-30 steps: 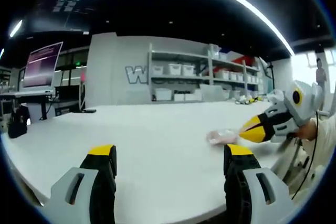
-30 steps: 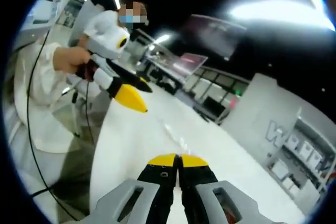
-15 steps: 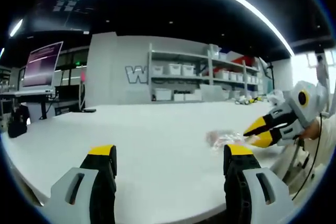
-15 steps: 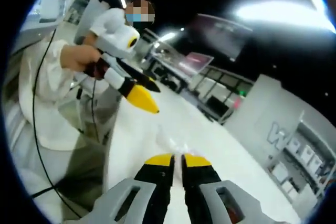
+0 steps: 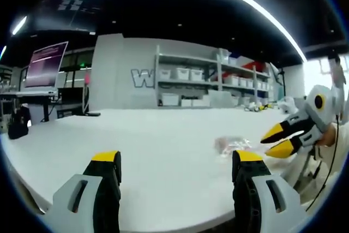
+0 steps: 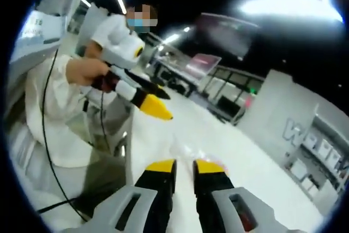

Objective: Open the resealable bag by pulling the two sides of the seal apart until the entire bag opening is separated and visibly accessible.

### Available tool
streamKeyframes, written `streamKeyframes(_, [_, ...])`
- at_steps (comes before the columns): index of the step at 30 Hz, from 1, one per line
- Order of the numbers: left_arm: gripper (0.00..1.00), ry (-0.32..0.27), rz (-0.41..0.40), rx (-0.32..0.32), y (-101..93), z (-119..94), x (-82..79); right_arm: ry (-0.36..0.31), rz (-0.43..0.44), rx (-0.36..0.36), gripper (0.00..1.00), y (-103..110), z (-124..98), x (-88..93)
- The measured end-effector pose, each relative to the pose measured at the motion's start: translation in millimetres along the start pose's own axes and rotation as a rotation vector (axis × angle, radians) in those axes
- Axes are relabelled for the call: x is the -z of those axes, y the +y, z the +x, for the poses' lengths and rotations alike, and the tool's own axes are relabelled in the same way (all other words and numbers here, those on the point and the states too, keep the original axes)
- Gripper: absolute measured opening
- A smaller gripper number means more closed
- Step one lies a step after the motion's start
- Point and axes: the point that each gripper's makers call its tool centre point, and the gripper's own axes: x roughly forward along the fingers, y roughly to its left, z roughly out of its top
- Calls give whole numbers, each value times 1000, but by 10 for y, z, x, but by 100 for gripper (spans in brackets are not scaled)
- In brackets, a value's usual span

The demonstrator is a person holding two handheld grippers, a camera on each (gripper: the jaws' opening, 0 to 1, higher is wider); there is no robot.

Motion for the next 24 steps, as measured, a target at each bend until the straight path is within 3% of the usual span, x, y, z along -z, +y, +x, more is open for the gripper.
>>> streamKeyframes(5, [83, 2, -2, 2, -8, -4, 16, -53, 145, -14, 15, 24, -21, -104])
streamKeyframes(11, [83, -2, -8, 6, -13, -10, 11, -78, 243, -9, 16, -13, 23, -120])
streamKeyframes(16, [83, -9, -9, 1, -1, -27, -4, -129, 315, 29, 16, -134, 68, -253])
streamKeyframes(24, [83, -9, -10, 9, -27, -29, -3, -89, 366, -2, 18, -56, 185, -248])
